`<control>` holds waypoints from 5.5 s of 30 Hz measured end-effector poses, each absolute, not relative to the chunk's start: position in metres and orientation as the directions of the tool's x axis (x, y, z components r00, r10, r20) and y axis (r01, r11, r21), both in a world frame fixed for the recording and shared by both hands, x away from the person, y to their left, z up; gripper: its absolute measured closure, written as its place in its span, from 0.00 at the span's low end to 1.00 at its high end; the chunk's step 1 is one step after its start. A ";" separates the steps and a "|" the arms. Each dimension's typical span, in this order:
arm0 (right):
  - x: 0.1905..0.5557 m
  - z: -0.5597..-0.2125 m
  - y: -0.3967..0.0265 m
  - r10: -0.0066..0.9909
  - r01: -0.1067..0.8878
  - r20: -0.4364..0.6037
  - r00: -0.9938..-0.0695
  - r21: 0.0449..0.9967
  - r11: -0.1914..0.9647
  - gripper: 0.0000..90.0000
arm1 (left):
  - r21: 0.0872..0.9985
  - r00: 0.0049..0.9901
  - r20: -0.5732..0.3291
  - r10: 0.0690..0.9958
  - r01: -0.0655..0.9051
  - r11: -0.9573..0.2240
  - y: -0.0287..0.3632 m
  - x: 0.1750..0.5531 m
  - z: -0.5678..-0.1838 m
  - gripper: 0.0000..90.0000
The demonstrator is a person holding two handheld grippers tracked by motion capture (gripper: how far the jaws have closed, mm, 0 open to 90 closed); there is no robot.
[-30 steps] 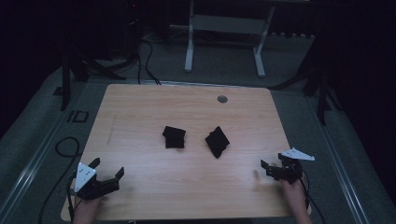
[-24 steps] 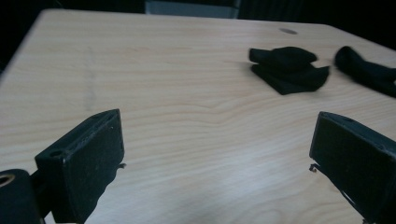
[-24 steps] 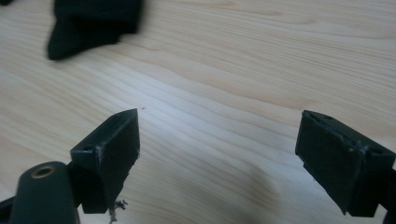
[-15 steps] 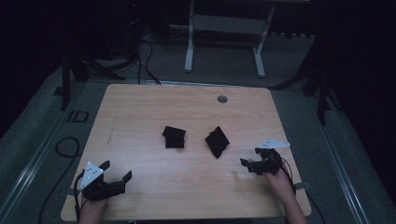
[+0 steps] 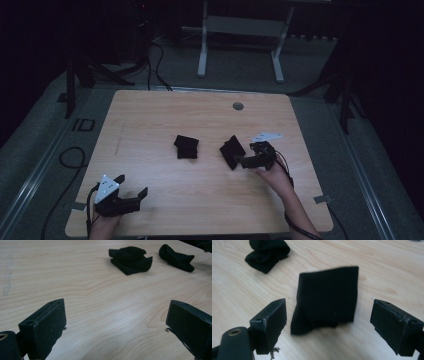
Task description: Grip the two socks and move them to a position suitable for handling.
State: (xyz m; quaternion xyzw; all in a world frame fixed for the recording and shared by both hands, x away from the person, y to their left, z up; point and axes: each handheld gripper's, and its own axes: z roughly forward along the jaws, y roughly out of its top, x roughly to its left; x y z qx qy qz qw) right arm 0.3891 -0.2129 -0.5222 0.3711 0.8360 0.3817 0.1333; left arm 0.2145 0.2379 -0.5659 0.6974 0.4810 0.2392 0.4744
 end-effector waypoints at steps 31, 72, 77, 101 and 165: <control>0.419 -0.552 -0.172 0.724 0.548 -0.028 -0.689 0.633 0.547 0.77 | 0.885 0.543 -0.194 0.817 0.456 -0.093 0.201 0.217 -0.565 0.06; 0.264 -0.509 -0.140 0.388 0.138 -0.214 -0.896 0.698 0.703 0.77 | 0.845 0.771 -0.318 0.552 0.494 -0.204 0.097 0.272 -0.529 0.66; 0.263 -0.507 -0.138 0.384 0.119 -0.242 -0.891 0.692 0.712 0.77 | 0.829 0.780 -0.356 0.515 0.518 -0.211 0.094 0.280 -0.532 0.75; 0.265 -0.501 -0.156 0.391 0.145 -0.161 -0.906 0.751 0.644 0.75 | 0.810 0.784 -0.285 0.552 0.505 -0.298 0.095 0.269 -0.528 0.98; 0.367 -0.557 -0.205 0.704 0.479 -0.094 -0.704 0.668 0.569 1.00 | 0.652 0.707 -0.205 0.677 0.615 -0.444 0.114 0.282 -0.562 1.00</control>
